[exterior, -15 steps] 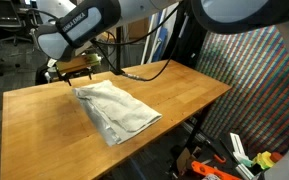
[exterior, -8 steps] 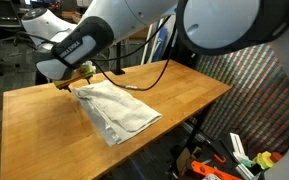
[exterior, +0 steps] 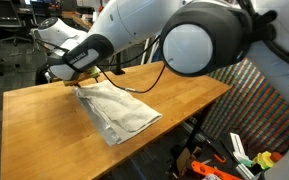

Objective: Fold the cloth

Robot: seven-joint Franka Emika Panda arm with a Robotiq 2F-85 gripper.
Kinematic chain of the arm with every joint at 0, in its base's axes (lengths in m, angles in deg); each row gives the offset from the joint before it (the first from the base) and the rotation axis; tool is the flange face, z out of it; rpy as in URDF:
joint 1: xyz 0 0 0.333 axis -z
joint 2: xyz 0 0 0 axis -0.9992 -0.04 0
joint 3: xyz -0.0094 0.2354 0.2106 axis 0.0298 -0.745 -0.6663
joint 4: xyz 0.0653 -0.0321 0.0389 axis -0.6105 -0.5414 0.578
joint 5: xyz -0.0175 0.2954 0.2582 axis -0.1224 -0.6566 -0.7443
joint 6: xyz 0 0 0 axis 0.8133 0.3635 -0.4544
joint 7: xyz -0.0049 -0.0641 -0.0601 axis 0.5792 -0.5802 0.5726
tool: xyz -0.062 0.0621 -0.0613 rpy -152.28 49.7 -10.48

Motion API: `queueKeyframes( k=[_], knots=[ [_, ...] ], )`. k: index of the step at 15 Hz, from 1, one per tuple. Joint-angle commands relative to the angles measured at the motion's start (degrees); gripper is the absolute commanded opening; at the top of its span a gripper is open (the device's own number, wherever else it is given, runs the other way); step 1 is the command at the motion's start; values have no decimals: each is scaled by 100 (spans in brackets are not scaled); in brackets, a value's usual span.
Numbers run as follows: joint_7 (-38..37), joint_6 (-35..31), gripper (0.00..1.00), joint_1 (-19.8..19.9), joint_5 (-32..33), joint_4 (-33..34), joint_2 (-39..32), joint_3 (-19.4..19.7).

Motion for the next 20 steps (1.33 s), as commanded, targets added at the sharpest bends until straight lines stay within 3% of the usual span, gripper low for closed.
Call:
queueKeyframes(
  k=[1, 10, 20],
  knots=[
    [-75, 370, 100, 160, -140, 768, -402, 52],
    [66, 1617, 100, 471, -355, 1658, -867, 6],
    [-3, 2363, 100, 906, -387, 2319, -1189, 15]
  ],
)
